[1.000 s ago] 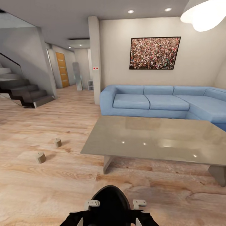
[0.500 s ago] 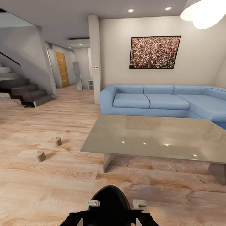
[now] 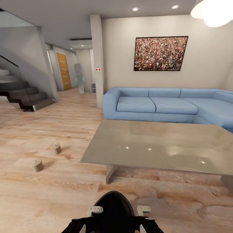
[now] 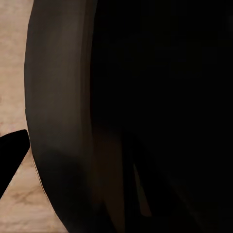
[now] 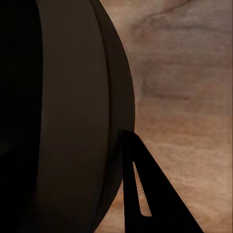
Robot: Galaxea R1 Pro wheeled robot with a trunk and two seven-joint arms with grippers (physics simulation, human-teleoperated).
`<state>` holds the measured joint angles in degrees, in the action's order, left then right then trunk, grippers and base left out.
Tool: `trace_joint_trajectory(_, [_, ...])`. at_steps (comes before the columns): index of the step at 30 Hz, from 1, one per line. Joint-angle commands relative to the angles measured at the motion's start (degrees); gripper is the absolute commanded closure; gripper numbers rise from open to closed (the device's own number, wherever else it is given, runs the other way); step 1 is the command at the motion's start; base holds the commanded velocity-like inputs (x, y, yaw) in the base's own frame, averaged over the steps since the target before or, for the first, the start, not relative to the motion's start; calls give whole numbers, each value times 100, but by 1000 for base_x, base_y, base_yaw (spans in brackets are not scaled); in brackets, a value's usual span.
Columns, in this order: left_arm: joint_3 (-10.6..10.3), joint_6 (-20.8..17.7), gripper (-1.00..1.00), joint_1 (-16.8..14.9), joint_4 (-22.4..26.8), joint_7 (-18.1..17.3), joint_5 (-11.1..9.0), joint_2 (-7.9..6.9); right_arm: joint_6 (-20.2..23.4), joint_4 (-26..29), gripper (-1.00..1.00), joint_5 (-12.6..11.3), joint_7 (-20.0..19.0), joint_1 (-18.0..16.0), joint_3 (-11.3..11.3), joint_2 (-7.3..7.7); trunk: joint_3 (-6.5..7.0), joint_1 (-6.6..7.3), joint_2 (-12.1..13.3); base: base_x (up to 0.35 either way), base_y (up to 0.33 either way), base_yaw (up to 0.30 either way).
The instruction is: Place each of the two pumpkins and all three candles from the living room inside a cabinet in the living room (use any cabinet), then make sure every cabinet is closed, and position the cauldron so it is next to a table in the living room.
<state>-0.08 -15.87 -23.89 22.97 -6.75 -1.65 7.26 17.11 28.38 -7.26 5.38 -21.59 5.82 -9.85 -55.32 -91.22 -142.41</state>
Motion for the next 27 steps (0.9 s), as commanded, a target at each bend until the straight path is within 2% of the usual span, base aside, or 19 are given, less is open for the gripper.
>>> trace_joint_trajectory(1, [-116,67,100,-1,23,15,-30,-109,20,-8,100,-232,42,-3,112,9,-5,-1,-3,317,0,0])
trace_joint_trajectory(12, [-116,74,100,-1,23,15,-28,-108,20,-8,100,-232,41,-3,112,9,-5,-1,-3,299,0,0])
trace_joint_trajectory(27, [-115,75,100,-1,32,15,-28,-104,20,-8,100,-232,42,-3,112,9,-5,-1,-3,28,0,0])
